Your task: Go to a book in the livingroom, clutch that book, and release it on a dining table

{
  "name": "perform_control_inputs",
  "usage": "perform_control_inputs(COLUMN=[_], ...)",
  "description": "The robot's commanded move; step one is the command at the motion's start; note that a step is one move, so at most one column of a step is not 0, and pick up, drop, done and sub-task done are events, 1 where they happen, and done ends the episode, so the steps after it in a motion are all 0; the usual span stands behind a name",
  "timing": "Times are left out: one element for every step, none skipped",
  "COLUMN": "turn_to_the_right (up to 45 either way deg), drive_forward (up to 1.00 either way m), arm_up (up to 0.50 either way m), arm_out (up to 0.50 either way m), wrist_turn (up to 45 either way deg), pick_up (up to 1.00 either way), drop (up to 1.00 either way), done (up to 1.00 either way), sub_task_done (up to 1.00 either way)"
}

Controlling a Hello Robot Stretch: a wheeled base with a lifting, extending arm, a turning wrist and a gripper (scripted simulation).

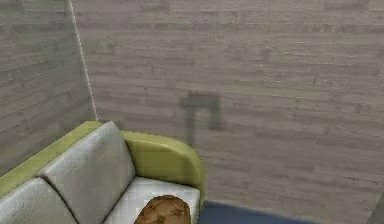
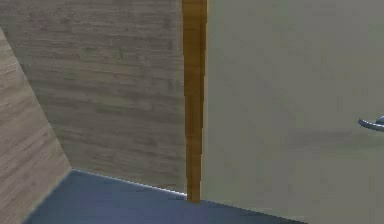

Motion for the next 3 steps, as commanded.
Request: perform_control_inputs(turn_to_the_right=[-18.0, -45.0, 45.0], drive_forward=[0.00, 0.00, 0.00], arm_up=[0.00, 0.00, 0.00], arm_out=[0.00, 0.00, 0.00], wrist_turn=[0.0, 0.0, 0.0], pick_up=[0.00, 0.00, 0.00], drop=[0.00, 0.00, 0.00], done=[0.00, 0.00, 0.00], sub_task_done=[0.00, 0.00, 0.00])
